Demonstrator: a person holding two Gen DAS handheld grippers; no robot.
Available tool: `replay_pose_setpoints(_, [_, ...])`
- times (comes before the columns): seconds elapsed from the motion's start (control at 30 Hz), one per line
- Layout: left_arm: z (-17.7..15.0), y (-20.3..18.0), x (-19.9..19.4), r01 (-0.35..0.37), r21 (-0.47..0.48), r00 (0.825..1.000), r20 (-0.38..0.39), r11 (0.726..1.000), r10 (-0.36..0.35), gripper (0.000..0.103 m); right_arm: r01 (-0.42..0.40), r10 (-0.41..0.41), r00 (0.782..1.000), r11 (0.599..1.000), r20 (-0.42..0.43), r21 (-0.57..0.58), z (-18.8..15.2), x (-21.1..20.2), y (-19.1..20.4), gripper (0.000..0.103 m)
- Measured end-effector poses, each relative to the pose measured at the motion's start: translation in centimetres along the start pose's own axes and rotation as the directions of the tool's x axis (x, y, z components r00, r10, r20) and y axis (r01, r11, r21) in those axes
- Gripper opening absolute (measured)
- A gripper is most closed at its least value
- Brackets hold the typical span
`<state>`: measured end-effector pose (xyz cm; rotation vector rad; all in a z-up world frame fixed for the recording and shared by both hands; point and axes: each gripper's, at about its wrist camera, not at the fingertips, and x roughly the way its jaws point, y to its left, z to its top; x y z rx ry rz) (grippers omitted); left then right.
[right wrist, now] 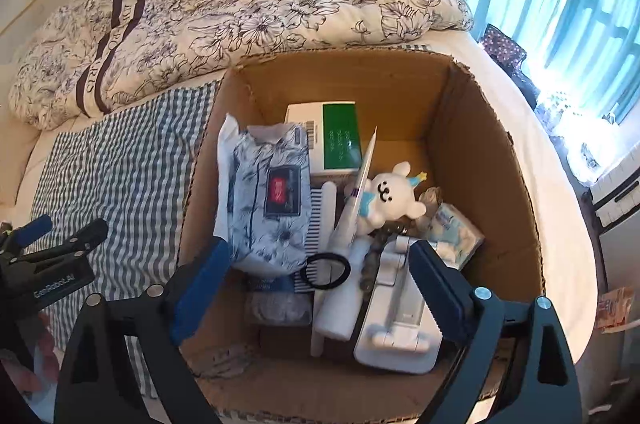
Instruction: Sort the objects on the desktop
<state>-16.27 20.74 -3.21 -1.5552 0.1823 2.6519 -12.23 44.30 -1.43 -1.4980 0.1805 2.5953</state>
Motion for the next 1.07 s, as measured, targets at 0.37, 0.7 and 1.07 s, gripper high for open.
replay_pose_setpoints(0.37, [-0.4, 0.7, 0.1, -0.036, -0.011, 0.999, -0.013, 0.999, 0.036, 0.103, -0.029, 0.029, 1.000, 0.999, 0.004, 0.019, -0.5, 0.1, 0.5, 0.103])
replay_pose_setpoints(0.7, [-0.9, 0.9, 0.7, -0.058, -0.014, 0.997, -0.043, 0.998, 0.057, 0.103, -0.020, 0.021, 1.000, 1.000, 0.014, -0.011, -0.6, -0.1, 1.2, 0.103])
replay_pose_setpoints(1.07, [-0.6, 1.4, 0.7, 0.029, -0.063, 0.999, -0.029, 0.998, -0.031, 0.103, -0.001, 0.001, 1.000, 1.000, 0.001, -0.021, -1.0, 0.3, 1.5, 0.103])
